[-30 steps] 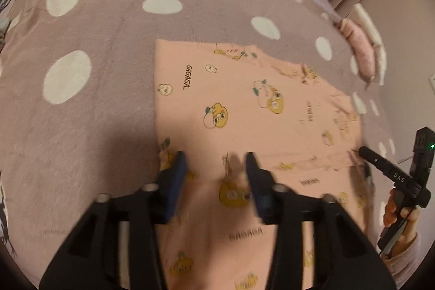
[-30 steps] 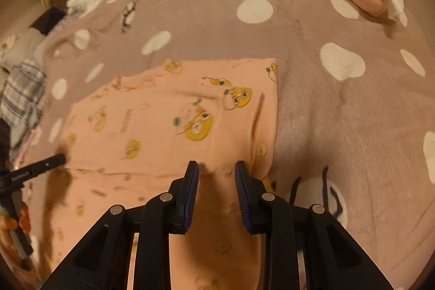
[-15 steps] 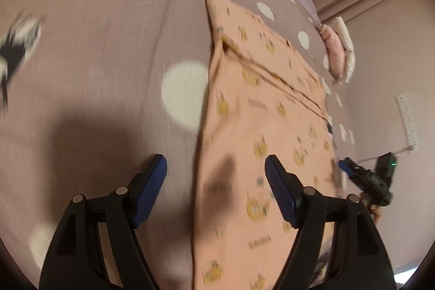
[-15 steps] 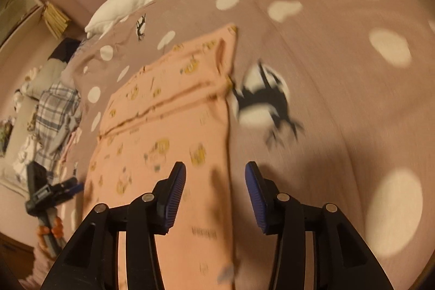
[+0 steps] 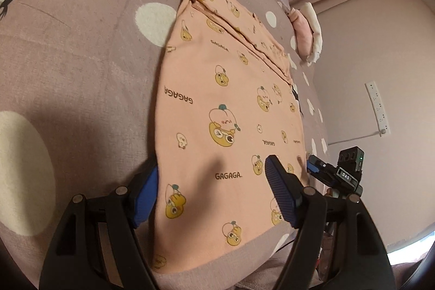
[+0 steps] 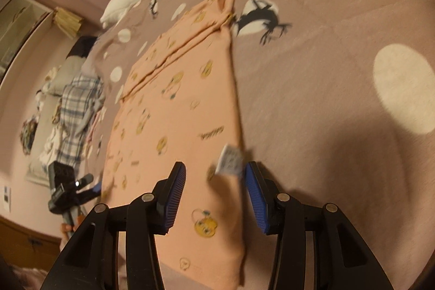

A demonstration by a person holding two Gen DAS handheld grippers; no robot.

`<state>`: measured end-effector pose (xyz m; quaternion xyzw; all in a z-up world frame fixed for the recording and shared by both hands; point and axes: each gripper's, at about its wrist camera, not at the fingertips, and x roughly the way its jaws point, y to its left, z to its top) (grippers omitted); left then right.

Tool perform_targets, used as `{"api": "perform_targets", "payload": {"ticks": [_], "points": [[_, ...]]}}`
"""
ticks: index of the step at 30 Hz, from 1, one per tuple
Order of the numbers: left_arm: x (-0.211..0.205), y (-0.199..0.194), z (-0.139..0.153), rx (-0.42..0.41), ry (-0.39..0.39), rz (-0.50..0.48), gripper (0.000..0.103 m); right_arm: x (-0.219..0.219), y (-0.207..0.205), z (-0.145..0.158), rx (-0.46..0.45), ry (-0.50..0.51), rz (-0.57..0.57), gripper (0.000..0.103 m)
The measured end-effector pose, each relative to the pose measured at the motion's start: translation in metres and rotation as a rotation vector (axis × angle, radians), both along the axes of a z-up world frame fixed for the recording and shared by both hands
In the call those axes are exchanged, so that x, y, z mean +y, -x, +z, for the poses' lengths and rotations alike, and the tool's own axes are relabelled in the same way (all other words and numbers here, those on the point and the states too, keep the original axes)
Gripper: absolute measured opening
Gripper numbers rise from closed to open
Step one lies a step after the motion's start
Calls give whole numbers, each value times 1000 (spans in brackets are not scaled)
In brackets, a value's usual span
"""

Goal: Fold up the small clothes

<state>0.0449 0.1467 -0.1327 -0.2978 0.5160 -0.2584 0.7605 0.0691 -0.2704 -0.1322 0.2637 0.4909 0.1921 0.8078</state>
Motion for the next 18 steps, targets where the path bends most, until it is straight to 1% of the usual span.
{"api": "perform_targets", "payload": {"ticks": [3, 9, 13, 18], "points": [[-5, -11, -4, 17, 48, -16, 75, 7, -2, -3, -1, -4, 21, 46], [-10, -36, -9, 43, 131, -10, 73, 14, -19, -10, -2, -85, 23, 46], [-13, -39, -8, 44, 147, -6, 72, 19, -28, -13, 6, -129, 20, 46], [-14, -24, -8, 42, 129, -43, 64, 22, -20, -12, 8, -135, 53, 46]]}}
